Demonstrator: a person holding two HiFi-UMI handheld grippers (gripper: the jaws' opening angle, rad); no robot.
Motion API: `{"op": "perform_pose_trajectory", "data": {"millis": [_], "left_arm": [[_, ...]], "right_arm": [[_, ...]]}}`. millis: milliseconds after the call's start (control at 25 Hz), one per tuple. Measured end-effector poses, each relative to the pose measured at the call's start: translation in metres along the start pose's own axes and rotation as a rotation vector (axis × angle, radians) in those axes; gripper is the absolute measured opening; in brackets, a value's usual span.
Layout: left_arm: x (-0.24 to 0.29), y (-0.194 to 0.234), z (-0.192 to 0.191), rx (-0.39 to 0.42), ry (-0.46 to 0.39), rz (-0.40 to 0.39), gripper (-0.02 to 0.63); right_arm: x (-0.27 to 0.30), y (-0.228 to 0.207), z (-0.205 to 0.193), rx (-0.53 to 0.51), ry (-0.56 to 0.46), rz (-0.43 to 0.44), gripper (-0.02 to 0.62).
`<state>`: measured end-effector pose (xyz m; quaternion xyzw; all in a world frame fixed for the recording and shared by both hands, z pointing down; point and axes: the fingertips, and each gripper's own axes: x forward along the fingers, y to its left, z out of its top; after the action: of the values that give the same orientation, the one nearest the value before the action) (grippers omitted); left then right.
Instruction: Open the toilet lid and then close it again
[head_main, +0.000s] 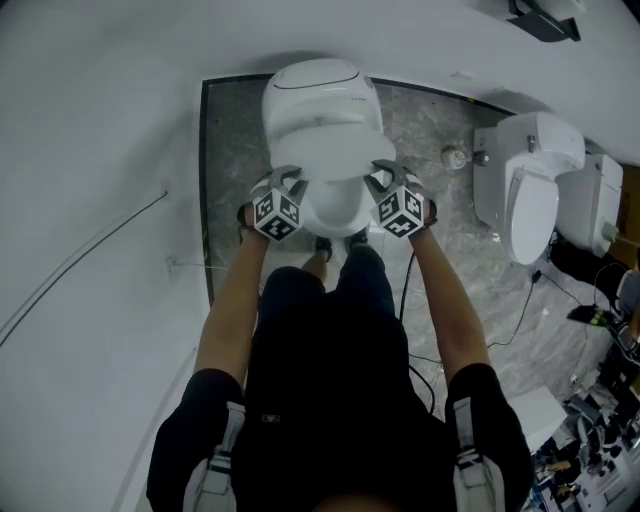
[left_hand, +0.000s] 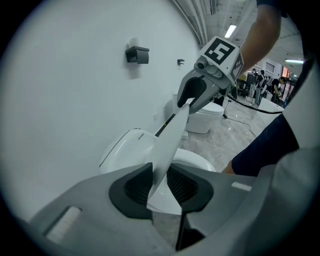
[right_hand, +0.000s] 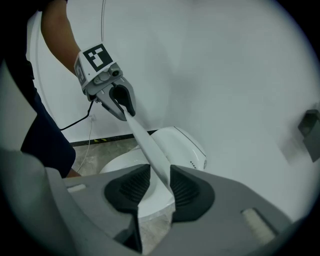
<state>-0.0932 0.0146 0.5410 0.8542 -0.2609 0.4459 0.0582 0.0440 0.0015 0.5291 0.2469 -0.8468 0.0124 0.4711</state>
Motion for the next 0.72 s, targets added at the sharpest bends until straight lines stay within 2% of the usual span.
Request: {"op": "perform_pose_trajectory", "data": {"millis": [200,320,400,520,720], "left_arm": [[0.000,-0.008,-0.005,0.003,-0.002,0.009,0.094],[0.002,-0.014,-0.009,0.011,-0.003,0.010,0.095],[0.002,-0.020,-0.012,0.019,-0.002,0.012,0.095],[0.002,-0.029,-0.016,0.029,0.000,0.009,0.095],[0.002,-0.035,-0.020,0.034,-0.003,0.000,0.098]], "right_arm": [[-0.029,0.010,-0.009,0.047,-0.033,-0.016,0.129],[-0.042,0.016,-0.022,0.216,-0.057,-0.006,0.153],[-0.046,0.019,-0.029,0.427,-0.099,0.017,0.179],[-0.050,0.023,-0.038,0.834,-0.197,0.071,0.181],[-0.044,0.021,-0.044,1.433,-0.402,0.216,0.186]]}}
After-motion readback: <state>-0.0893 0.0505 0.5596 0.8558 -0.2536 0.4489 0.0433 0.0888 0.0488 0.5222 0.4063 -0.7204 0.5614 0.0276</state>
